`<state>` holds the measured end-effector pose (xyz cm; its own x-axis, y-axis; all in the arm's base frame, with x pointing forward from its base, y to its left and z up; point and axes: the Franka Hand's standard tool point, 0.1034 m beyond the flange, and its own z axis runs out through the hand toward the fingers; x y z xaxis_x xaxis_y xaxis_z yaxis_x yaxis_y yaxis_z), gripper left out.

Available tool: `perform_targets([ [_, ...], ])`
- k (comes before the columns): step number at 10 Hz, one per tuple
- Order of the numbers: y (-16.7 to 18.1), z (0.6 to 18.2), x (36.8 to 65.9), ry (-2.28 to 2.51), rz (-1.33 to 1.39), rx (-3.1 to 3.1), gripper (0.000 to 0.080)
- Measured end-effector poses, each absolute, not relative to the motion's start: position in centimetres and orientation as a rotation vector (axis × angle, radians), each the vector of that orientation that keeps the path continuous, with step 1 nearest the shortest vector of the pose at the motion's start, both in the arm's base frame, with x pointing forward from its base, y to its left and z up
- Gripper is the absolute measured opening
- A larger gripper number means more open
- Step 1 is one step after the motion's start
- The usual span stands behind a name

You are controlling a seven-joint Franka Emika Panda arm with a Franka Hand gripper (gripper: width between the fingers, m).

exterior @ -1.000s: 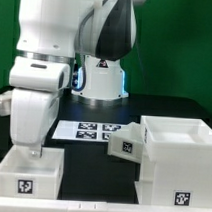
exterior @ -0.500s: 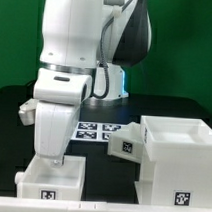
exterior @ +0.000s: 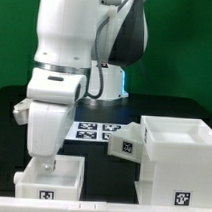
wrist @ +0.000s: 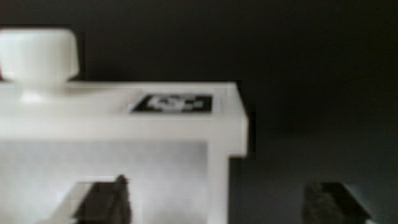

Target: Assemble drawer

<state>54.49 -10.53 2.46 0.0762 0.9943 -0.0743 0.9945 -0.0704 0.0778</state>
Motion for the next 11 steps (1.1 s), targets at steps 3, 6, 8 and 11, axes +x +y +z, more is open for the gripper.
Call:
perform_targets([
  [3,-13.9,2.5,53.7,2.136,0.013,2.189,0.0647],
  [6,-16.9,2.5,52.7,2.184,0.053,2.226,0.0649],
  [8,-18.6,2.5,51.9,2.221,0.070,2.248,0.0649],
  [11,-17.5,2.1,52.1,2.307,0.012,2.248,0.0649],
])
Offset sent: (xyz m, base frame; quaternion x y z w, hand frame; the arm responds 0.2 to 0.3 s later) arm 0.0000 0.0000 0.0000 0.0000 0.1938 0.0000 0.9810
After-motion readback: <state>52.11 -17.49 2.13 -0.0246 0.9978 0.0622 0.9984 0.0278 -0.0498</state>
